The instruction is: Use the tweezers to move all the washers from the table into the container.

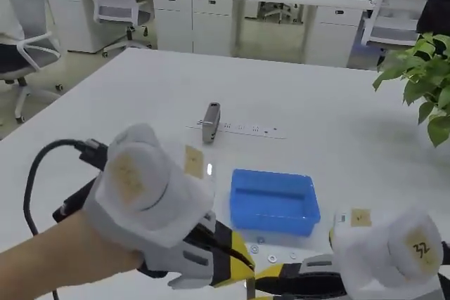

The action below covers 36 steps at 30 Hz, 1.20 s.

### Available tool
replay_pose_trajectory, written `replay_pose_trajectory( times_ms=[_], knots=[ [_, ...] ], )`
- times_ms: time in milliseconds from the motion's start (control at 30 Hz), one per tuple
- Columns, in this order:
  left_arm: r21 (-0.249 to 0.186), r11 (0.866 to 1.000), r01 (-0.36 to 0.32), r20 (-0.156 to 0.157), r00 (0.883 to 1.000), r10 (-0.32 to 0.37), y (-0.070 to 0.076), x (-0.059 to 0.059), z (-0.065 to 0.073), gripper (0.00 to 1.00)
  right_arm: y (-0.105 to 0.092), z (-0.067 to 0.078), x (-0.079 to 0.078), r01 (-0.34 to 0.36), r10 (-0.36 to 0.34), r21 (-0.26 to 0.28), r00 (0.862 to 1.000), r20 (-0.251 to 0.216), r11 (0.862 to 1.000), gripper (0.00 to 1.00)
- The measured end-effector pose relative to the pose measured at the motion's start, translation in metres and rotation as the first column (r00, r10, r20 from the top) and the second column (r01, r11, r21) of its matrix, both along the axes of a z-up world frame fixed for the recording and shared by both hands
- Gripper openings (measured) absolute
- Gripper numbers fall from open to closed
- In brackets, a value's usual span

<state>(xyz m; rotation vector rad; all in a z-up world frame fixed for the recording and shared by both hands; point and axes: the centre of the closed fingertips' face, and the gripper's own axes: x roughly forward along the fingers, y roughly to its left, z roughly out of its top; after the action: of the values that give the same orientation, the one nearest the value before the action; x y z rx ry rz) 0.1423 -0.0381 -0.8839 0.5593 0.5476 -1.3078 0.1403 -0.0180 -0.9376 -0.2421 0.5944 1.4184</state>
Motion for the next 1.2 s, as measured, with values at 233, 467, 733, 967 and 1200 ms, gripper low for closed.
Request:
replay_pose_trajectory(
  times_ms=[233, 467, 733, 967, 1200],
  knots=[
    [-0.009, 0.999, 0.038, -0.002, 0.999, -0.038, -0.01, -0.007, 0.002, 0.0, 0.003, 0.004, -0.004, -0.022, 0.022, 0.004, 1.0, 0.01, 1.0, 0.1],
    [-0.041, 0.999, -0.008, -0.015, 1.0, 0.008, -0.011, -0.006, -0.001, 0.0, 0.005, -0.001, -0.005, -0.054, 0.055, -0.021, 0.998, 0.04, 0.998, 0.04],
    [-0.211, 0.927, -0.309, -0.037, 0.95, 0.309, 0.004, 0.011, -0.008, 0.13, 0.007, -0.013, 0.014, 0.0, 0.002, -0.04, 0.999, 0.046, 0.999, 0.01],
    [-0.282, 0.738, -0.613, -0.026, 0.774, 0.633, 0.059, 0.021, -0.031, 0.23, 0.001, -0.027, 0.053, 0.136, -0.133, -0.044, 0.988, 0.072, 0.99, 0.01],
    [-0.284, 0.558, -0.78, 0.058, 0.567, 0.822, 0.105, 0.028, -0.045, 0.45, -0.006, -0.045, 0.084, 0.238, -0.235, -0.035, 0.97, 0.067, 0.971, 0.01]
  ],
)
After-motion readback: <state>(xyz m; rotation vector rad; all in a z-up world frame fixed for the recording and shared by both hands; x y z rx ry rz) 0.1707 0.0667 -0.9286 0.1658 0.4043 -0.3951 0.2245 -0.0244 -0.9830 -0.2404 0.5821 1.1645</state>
